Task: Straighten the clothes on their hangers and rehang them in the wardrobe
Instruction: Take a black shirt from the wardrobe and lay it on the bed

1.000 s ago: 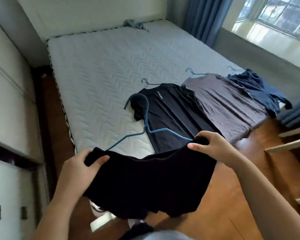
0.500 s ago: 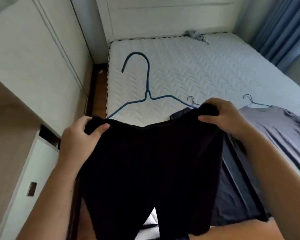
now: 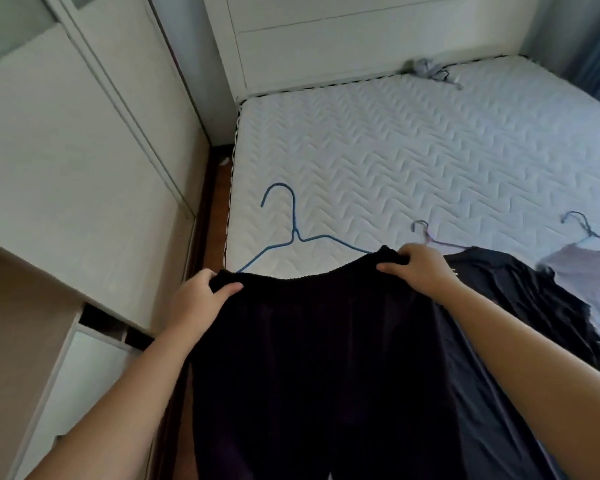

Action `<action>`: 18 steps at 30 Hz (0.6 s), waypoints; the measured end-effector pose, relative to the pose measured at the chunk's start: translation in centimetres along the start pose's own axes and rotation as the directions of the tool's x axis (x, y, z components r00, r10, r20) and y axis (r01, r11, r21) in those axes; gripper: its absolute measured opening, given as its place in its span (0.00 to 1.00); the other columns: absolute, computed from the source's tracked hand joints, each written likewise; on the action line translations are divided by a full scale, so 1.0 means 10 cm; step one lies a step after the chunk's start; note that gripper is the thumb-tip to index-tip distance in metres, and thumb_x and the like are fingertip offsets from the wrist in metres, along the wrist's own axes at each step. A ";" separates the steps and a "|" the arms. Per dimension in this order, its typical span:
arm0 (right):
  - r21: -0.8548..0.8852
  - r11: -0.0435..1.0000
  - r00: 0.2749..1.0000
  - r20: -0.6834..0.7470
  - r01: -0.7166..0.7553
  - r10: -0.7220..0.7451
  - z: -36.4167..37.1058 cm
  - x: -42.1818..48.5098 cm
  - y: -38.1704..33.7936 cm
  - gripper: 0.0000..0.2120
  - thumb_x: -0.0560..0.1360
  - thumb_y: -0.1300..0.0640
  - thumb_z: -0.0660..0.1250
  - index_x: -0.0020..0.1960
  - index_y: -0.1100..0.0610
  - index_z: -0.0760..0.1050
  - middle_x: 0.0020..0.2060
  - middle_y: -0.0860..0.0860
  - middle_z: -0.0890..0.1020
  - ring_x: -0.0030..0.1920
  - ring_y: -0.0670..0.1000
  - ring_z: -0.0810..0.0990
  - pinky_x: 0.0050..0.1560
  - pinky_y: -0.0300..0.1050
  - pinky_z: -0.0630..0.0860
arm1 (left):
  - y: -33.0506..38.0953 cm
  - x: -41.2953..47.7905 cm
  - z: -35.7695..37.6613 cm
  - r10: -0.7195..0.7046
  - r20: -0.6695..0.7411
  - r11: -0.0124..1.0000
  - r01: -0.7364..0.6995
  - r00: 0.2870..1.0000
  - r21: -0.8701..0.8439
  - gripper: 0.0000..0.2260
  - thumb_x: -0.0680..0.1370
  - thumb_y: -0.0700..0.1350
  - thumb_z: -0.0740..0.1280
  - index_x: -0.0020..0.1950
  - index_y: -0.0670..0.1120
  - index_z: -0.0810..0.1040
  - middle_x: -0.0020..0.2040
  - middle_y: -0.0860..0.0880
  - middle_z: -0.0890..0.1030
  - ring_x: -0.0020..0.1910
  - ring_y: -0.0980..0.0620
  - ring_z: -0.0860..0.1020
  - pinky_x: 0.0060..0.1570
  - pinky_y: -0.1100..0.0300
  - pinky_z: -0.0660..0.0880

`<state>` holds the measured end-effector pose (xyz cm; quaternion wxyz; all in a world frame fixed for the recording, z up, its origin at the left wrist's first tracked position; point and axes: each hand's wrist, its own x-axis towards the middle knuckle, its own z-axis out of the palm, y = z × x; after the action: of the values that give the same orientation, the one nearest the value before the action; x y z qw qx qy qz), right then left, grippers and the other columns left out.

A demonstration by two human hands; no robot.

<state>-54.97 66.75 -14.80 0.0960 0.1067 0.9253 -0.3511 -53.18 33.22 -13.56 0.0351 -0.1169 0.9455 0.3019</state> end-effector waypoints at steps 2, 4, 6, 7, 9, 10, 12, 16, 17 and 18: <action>-0.015 0.999 0.999 0.020 -0.046 0.046 0.28 0.29 0.19 0.17 0.69 0.45 0.70 0.44 0.59 0.73 0.38 0.51 0.76 0.46 0.55 0.76 0.41 0.45 0.67 | -0.14 0.30 0.33 -0.024 0.065 0.999 0.022 0.998 0.027 0.13 0.74 0.52 0.67 0.51 0.44 0.73 0.43 0.49 0.76 0.43 0.48 0.75 0.38 0.56 0.69; 0.002 0.995 0.995 0.031 -0.096 0.096 0.53 0.58 0.37 0.16 0.71 0.49 0.70 0.51 0.60 0.75 0.44 0.54 0.78 0.48 0.55 0.76 0.44 0.44 0.67 | -0.29 0.58 0.65 -0.058 0.106 0.998 0.055 0.993 0.029 0.12 0.76 0.49 0.65 0.55 0.44 0.72 0.47 0.48 0.76 0.47 0.47 0.75 0.41 0.56 0.68; 0.006 0.993 0.992 0.041 -0.122 0.121 0.77 0.86 0.53 0.15 0.73 0.53 0.68 0.55 0.61 0.74 0.49 0.56 0.80 0.50 0.55 0.76 0.46 0.43 0.67 | -0.45 0.87 0.97 -0.086 0.125 0.996 0.085 0.988 0.014 0.10 0.77 0.46 0.63 0.57 0.44 0.72 0.50 0.48 0.76 0.47 0.47 0.74 0.44 0.56 0.69; 0.003 0.992 0.991 0.043 -0.129 0.129 0.88 0.99 0.60 0.14 0.74 0.54 0.67 0.56 0.61 0.74 0.51 0.57 0.80 0.51 0.56 0.76 0.47 0.43 0.68 | -0.52 1.02 1.11 -0.097 0.126 0.995 0.096 0.987 0.017 0.09 0.77 0.44 0.62 0.57 0.44 0.72 0.49 0.48 0.75 0.46 0.48 0.73 0.45 0.56 0.69; -0.011 0.990 0.989 0.039 -0.141 0.141 1.11 1.27 0.74 0.13 0.75 0.56 0.65 0.58 0.61 0.73 0.54 0.57 0.79 0.54 0.57 0.76 0.50 0.44 0.70 | -0.68 1.29 1.40 -0.112 0.127 0.993 0.108 0.986 0.035 0.09 0.78 0.43 0.62 0.57 0.44 0.72 0.47 0.49 0.74 0.46 0.49 0.73 0.46 0.54 0.70; -0.022 0.990 0.989 0.038 -0.142 0.143 1.21 1.40 0.81 0.13 0.76 0.57 0.64 0.58 0.61 0.73 0.54 0.57 0.79 0.54 0.57 0.76 0.51 0.46 0.71 | -0.76 1.43 1.55 -0.114 0.130 0.993 0.109 0.985 0.043 0.09 0.78 0.43 0.62 0.57 0.44 0.72 0.47 0.49 0.74 0.47 0.49 0.73 0.46 0.54 0.70; -0.047 0.987 0.987 0.041 -0.152 0.154 1.43 1.67 0.96 0.12 0.76 0.58 0.63 0.58 0.60 0.73 0.54 0.57 0.79 0.54 0.57 0.77 0.53 0.48 0.72 | -0.92 1.69 1.84 -0.114 0.134 0.992 0.106 0.984 0.064 0.10 0.78 0.44 0.62 0.58 0.44 0.72 0.49 0.48 0.75 0.47 0.48 0.73 0.46 0.54 0.70; -0.091 0.977 0.978 0.073 -0.191 0.198 1.87 2.14 1.25 0.10 0.77 0.57 0.61 0.57 0.58 0.73 0.54 0.56 0.79 0.54 0.56 0.77 0.50 0.47 0.71 | -1.32 2.10 2.38 -0.143 0.201 0.983 0.115 0.969 0.146 0.12 0.77 0.46 0.63 0.59 0.44 0.73 0.54 0.45 0.77 0.52 0.45 0.76 0.48 0.53 0.72; -0.102 0.973 0.973 0.090 -0.205 0.214 1.99 2.22 1.32 0.10 0.77 0.57 0.61 0.57 0.58 0.73 0.55 0.56 0.79 0.55 0.56 0.76 0.51 0.48 0.71 | -1.43 2.18 2.51 -0.161 0.220 0.979 0.128 0.962 0.158 0.12 0.77 0.47 0.63 0.59 0.45 0.73 0.54 0.44 0.77 0.53 0.44 0.76 0.49 0.52 0.73; -0.111 0.969 0.966 0.108 -0.222 0.233 2.11 2.29 1.38 0.11 0.77 0.57 0.61 0.58 0.58 0.73 0.56 0.56 0.79 0.56 0.56 0.76 0.52 0.48 0.71 | -1.53 2.24 2.62 -0.181 0.234 0.977 0.147 0.955 0.158 0.12 0.77 0.47 0.63 0.59 0.45 0.73 0.55 0.45 0.77 0.53 0.44 0.76 0.50 0.52 0.73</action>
<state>-71.09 65.70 -44.80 0.1964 0.1861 0.9155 -0.2978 -71.27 31.84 -46.65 0.1856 -0.1540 0.9394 0.2438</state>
